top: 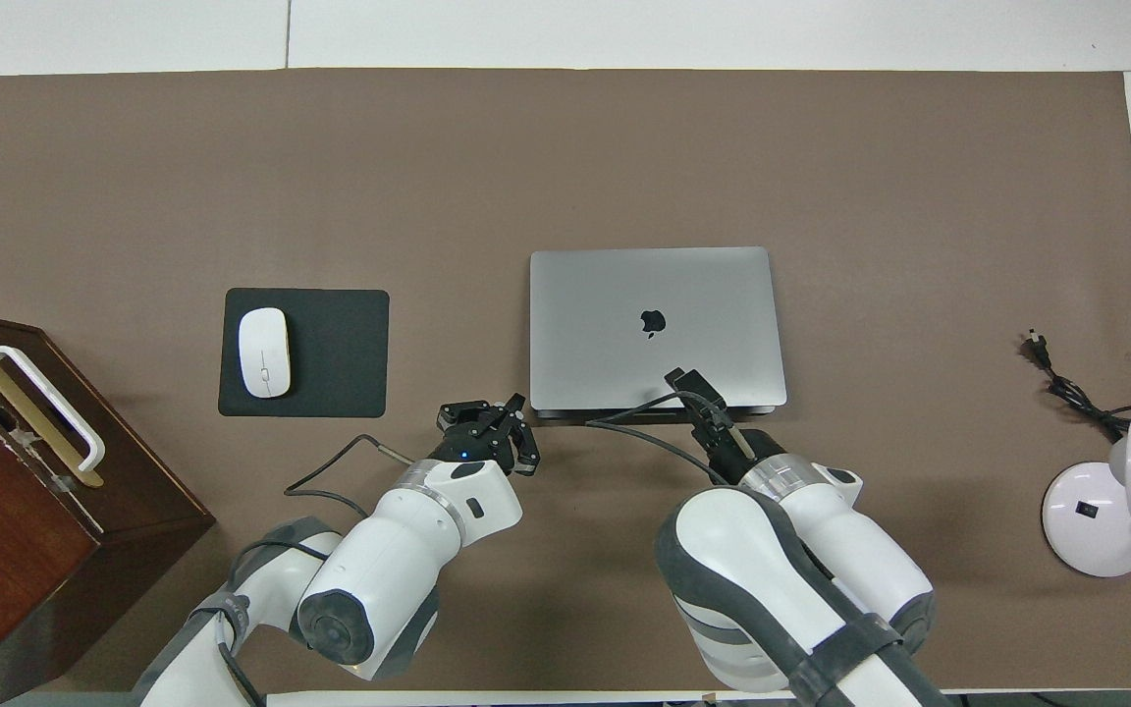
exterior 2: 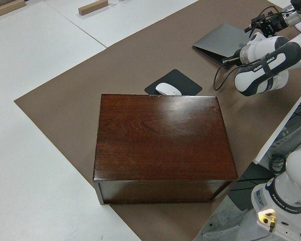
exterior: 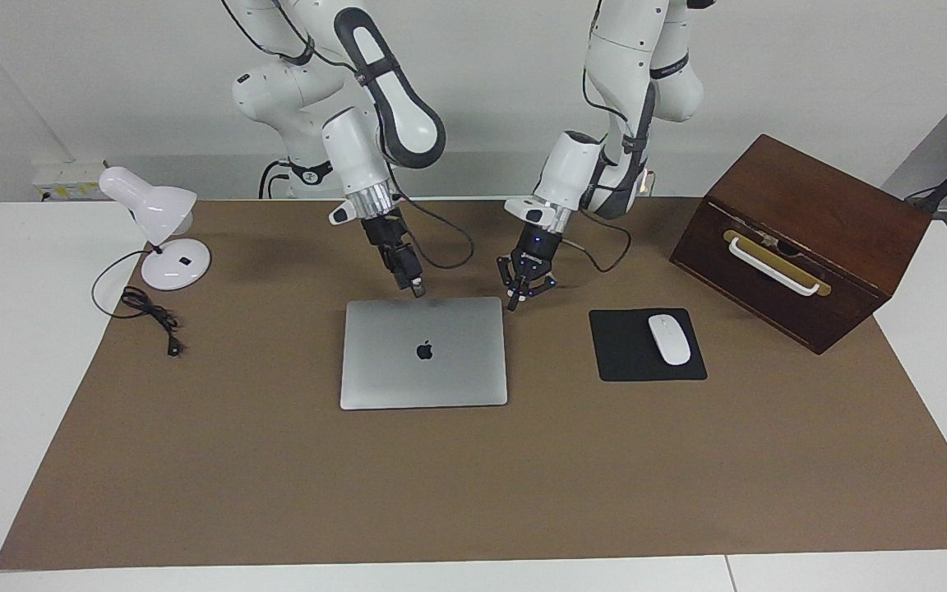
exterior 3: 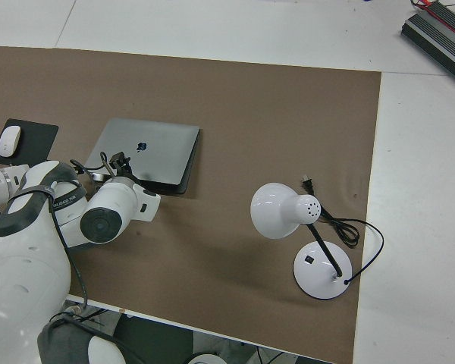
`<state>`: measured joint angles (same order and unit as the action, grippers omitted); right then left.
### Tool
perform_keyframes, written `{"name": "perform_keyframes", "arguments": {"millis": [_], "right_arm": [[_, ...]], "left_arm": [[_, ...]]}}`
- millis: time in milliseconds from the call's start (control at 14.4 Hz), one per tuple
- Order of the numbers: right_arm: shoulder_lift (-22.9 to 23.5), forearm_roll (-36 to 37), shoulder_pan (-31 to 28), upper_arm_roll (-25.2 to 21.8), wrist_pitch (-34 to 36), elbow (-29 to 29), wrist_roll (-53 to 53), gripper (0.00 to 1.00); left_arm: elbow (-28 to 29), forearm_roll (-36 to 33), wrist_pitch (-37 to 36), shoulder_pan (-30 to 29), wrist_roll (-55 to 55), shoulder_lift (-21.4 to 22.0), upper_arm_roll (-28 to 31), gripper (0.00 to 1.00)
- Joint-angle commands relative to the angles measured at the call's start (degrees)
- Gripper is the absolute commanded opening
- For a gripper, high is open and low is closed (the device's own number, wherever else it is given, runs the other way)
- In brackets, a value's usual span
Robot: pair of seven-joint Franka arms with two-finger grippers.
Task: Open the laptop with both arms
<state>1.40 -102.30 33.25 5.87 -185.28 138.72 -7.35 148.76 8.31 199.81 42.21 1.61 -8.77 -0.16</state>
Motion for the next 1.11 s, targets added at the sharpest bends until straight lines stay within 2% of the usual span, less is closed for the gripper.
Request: {"name": "perform_keyframes", "arguments": {"millis": [0,487,626,765,1043], "right_arm": [[0.79,-1.50,-2.31,0.11,2.12,-0.38,-4.34,1.00],[3.08,-1.41,-4.42,0.02,2.12,-5.21,-7.68,1.00],[3.25,-1.41,-4.33,0.02,2.03,-5.57,-8.82,1.00],[3.87,-1.41,-4.33,0.02,1.94,-7.14,-9.18,1.00],[4.13,-1.41,-4.16,0.11,2.03,-8.55,-9.26,1.00]], "left_arm": [[-2.24,1.09,0.85,2.17,-0.20,-2.29,0.86,0.00],[-6.28,-0.57,0.94,2.26,-0.64,-6.95,1.04,0.00],[-6.55,-0.93,0.94,2.09,-0.73,-7.40,1.12,0.00],[-6.82,-4.08,0.94,1.39,-0.91,-7.83,1.12,0.00],[-6.82,-4.36,0.94,1.30,-0.99,-8.19,1.12,0.00]]}}
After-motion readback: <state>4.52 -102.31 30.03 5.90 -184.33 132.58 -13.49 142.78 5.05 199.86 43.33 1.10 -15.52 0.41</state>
